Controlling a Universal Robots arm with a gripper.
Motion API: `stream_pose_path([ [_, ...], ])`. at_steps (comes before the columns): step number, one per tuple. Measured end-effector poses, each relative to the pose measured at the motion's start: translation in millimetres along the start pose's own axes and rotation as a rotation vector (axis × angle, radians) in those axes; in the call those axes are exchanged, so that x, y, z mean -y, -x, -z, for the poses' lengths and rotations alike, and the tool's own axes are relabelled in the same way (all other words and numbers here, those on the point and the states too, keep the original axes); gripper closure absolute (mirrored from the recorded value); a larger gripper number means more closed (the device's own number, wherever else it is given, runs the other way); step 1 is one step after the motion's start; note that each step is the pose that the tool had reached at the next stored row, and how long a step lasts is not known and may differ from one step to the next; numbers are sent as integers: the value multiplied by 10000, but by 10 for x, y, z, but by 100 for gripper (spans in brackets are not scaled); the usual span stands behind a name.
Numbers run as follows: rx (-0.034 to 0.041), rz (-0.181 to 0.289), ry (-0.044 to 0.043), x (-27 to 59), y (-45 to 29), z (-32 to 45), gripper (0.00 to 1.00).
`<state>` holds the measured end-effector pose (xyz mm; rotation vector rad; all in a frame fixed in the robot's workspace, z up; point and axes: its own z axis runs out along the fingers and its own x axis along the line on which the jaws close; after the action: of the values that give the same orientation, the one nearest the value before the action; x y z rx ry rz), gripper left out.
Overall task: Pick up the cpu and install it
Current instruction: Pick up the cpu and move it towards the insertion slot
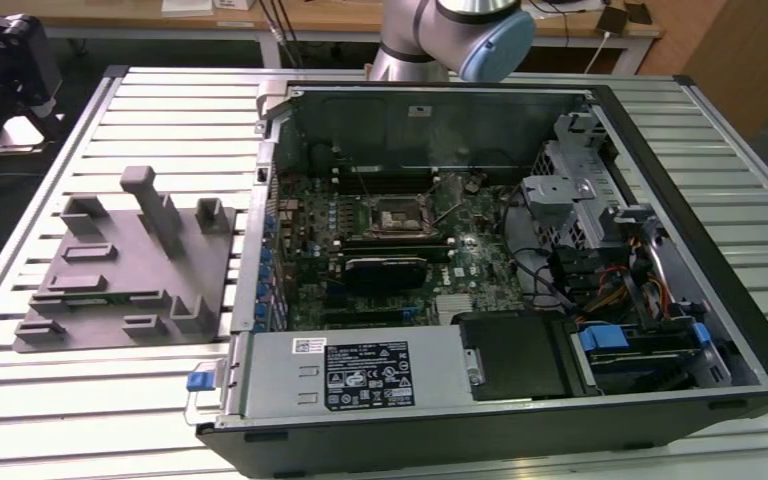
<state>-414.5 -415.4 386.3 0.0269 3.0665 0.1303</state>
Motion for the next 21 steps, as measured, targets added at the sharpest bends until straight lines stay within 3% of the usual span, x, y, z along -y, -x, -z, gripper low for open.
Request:
stream_pose_path([
  [15,-1,0,-1,-2,163,-12,46],
  [21,-1,0,0,-4,272,-20,46],
])
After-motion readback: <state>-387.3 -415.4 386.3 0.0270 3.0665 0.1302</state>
